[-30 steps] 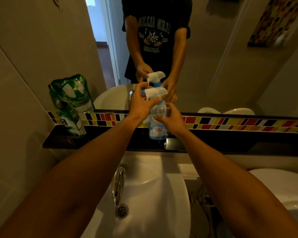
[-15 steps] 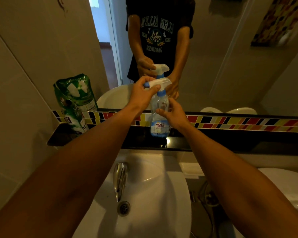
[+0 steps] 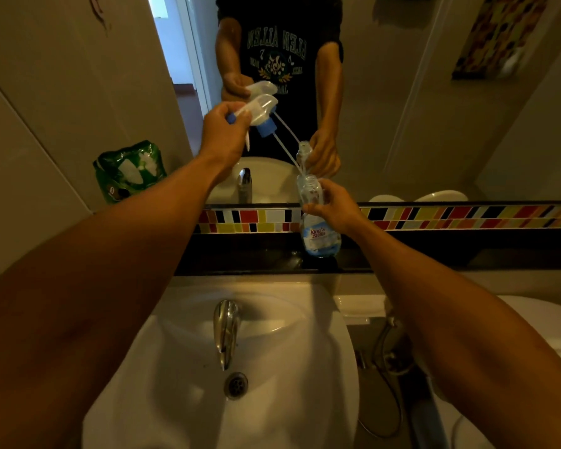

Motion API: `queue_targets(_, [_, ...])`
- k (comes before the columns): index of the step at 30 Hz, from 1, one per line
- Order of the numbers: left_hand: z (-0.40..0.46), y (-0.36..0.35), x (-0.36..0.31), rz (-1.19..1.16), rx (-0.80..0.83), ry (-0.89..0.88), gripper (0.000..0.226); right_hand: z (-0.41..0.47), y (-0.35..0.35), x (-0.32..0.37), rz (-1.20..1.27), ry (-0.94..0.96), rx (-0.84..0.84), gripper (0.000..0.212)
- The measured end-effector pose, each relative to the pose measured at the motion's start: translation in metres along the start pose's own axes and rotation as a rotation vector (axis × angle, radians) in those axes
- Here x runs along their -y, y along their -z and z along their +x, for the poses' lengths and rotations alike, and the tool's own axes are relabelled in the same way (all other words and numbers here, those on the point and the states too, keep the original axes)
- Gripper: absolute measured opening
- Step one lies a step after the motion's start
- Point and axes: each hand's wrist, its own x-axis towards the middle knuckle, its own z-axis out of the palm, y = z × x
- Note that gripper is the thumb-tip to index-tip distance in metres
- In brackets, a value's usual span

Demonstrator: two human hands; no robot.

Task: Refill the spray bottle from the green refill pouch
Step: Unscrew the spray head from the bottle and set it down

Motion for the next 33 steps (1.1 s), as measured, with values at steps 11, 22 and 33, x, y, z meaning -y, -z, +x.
queue_targets(11, [0.002,0.034,0.006,0.035,-0.097,0.020,0.020,-0.001,0.027,-0.004,-0.043,-0.023,-0.062,0.049])
queue_targets(22, [-0.017,0.046,0.050,-0.031,-0.123,0.297,0.019,-0.001,0.039,-0.007,-0.058,-0.015,-0.069,0.050])
queue_targets(33, [-0.025,0.050,0.069,-0.102,-0.227,0.392,0.019,-0.003,0.042,-0.003,-0.059,-0.012,-0.073,0.048])
